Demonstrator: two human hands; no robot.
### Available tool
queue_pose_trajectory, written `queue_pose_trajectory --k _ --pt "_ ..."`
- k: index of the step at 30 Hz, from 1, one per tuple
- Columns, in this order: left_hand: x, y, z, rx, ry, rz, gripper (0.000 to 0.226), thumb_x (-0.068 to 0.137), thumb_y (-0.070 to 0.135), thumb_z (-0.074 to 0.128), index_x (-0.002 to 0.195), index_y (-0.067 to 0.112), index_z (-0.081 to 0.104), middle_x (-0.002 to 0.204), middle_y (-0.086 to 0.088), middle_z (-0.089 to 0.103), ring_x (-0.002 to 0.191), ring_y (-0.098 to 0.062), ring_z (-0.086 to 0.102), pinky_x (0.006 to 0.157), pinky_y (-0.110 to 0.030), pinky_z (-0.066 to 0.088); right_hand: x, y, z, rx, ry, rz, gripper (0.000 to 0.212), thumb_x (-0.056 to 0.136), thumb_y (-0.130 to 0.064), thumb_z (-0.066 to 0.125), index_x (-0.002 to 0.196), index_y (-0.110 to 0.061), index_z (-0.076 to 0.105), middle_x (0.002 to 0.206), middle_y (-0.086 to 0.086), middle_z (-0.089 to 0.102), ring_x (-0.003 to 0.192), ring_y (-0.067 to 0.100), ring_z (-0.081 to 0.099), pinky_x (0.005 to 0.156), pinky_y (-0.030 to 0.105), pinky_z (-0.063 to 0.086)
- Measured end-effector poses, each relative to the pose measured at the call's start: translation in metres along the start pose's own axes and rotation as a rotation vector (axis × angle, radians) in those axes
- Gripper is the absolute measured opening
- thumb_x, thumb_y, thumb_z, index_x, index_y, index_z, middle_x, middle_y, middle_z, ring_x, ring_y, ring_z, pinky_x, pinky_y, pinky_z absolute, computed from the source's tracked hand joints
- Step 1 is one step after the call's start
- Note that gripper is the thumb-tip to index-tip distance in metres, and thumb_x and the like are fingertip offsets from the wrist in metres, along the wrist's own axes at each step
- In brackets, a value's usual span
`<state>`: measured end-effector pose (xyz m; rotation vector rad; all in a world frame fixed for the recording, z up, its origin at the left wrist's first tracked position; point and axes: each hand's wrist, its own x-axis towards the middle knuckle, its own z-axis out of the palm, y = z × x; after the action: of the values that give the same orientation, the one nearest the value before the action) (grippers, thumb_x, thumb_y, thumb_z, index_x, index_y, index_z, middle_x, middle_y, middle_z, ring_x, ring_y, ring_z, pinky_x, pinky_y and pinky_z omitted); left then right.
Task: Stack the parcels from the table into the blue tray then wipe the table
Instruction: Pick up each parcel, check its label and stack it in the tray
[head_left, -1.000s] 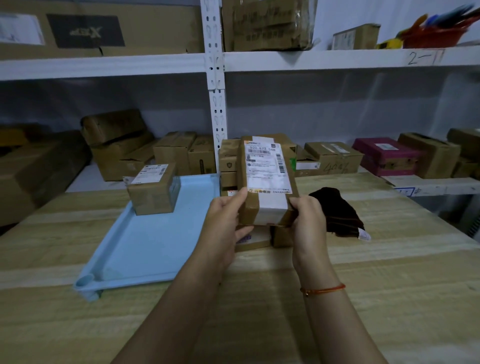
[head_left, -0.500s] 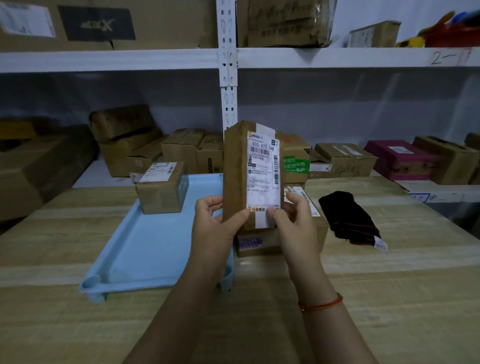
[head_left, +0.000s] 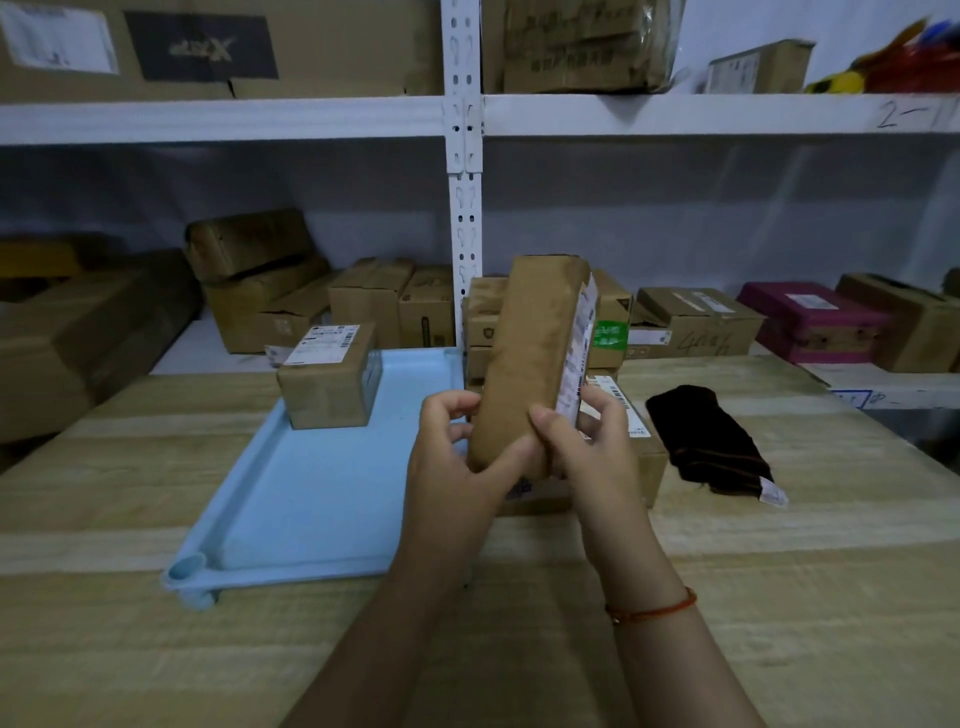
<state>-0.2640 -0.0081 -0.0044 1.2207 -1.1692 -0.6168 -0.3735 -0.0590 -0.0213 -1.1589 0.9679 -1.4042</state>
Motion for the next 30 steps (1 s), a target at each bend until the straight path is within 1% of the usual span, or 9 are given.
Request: queue_pose_trajectory --k 3,8,13,15,18,22,26,28,30 --pt "0.002 0.004 -0.003 -0.019 -0.001 0.036 0.014 0.093 0.009 0.058 0.099 0.021 0.058 0.098 0.009 0.063 0.084 0.005 0.062 0.057 -0.007 0.047 0.003 0.001 -0.002 0.085 0.025 0.093 0.071 0.059 -0.054 0.072 0.118 -0.02 0.056 0.104 0.006 0.068 0.086 0.017 0.065 0.065 0.028 0.048" --pt "0.004 0.003 -0.006 -0.134 0.017 0.023 0.026 0.098 0.004 0.045 0.091 0.019 0.065 0.095 0.001 0.071 0.087 -0.008 0.068 0.065 -0.014 0.052 0.007 0.004 -0.004 0.153 -0.026 0.19 0.065 0.061 -0.06 0.065 0.111 -0.019 0.068 0.101 0.009 0.072 0.086 0.022 0.068 0.056 0.027 0.05" --pt "0.009 0.004 -0.009 -0.158 0.057 -0.022 0.019 0.096 0.014 0.052 0.088 0.022 0.067 0.085 0.005 0.072 0.085 -0.011 0.067 0.074 -0.025 0.056 0.01 0.009 -0.01 0.097 -0.092 0.14 0.056 0.073 -0.044 0.067 0.12 -0.014 0.058 0.082 -0.005 0.069 0.07 0.005 0.064 0.058 0.023 0.049" --pt "0.014 0.004 -0.012 -0.134 0.041 -0.045 0.015 0.095 0.022 0.054 0.095 0.02 0.068 0.09 0.001 0.07 0.09 -0.016 0.066 0.079 -0.03 0.056 0.009 0.009 -0.013 0.044 -0.137 0.103 0.058 0.078 -0.03 0.075 0.129 -0.02 0.048 0.093 -0.008 0.068 0.073 0.002 0.066 0.062 0.019 0.049" --pt "0.019 0.009 -0.015 -0.099 0.038 -0.034 0.021 0.093 0.029 0.057 0.106 0.017 0.068 0.097 0.0 0.07 0.094 -0.014 0.066 0.074 -0.02 0.055 0.009 0.01 -0.013 0.003 -0.185 0.037 0.081 0.065 -0.019 0.078 0.135 -0.023 0.038 0.12 -0.004 0.064 0.098 0.003 0.068 0.071 0.019 0.055" --pt "0.023 0.02 -0.014 -0.069 0.03 -0.002 0.034 0.084 0.034 0.07 0.114 0.02 0.064 0.105 0.003 0.068 0.091 0.0 0.064 0.069 -0.012 0.052 0.009 0.014 -0.011 -0.086 -0.213 -0.023 0.095 0.062 -0.019 0.082 0.141 -0.026 0.031 0.131 -0.01 0.058 0.117 0.007 0.06 0.083 0.025 0.054" --pt "0.029 0.019 -0.014 0.019 0.052 0.025 0.063 0.06 0.057 0.074 0.117 0.04 0.053 0.119 0.008 0.061 0.11 -0.008 0.06 0.088 -0.034 0.056 0.008 0.013 -0.009 -0.271 -0.173 -0.106 0.099 0.055 -0.033 0.086 0.138 -0.035 0.031 0.132 -0.017 0.051 0.122 0.005 0.053 0.098 0.033 0.05" --pt "0.03 0.02 -0.013 0.085 0.052 0.032 0.08 0.056 0.06 0.074 0.128 0.036 0.047 0.124 0.009 0.057 0.114 -0.01 0.057 0.091 -0.04 0.055 0.005 0.009 -0.007 -0.377 -0.141 -0.146 0.108 0.051 -0.045 0.083 0.144 -0.033 0.03 0.139 -0.011 0.047 0.127 0.009 0.049 0.101 0.041 0.049" --pt "0.03 0.019 -0.012 0.14 0.047 0.027 0.087 0.062 0.051 0.079 0.138 0.03 0.04 0.127 0.005 0.055 0.113 -0.01 0.055 0.092 -0.041 0.054 0.001 0.006 -0.006 -0.44 -0.115 -0.187 0.112 0.055 -0.041 0.085 0.149 -0.029 0.025 0.143 -0.008 0.041 0.131 0.011 0.044 0.105 0.041 0.047"
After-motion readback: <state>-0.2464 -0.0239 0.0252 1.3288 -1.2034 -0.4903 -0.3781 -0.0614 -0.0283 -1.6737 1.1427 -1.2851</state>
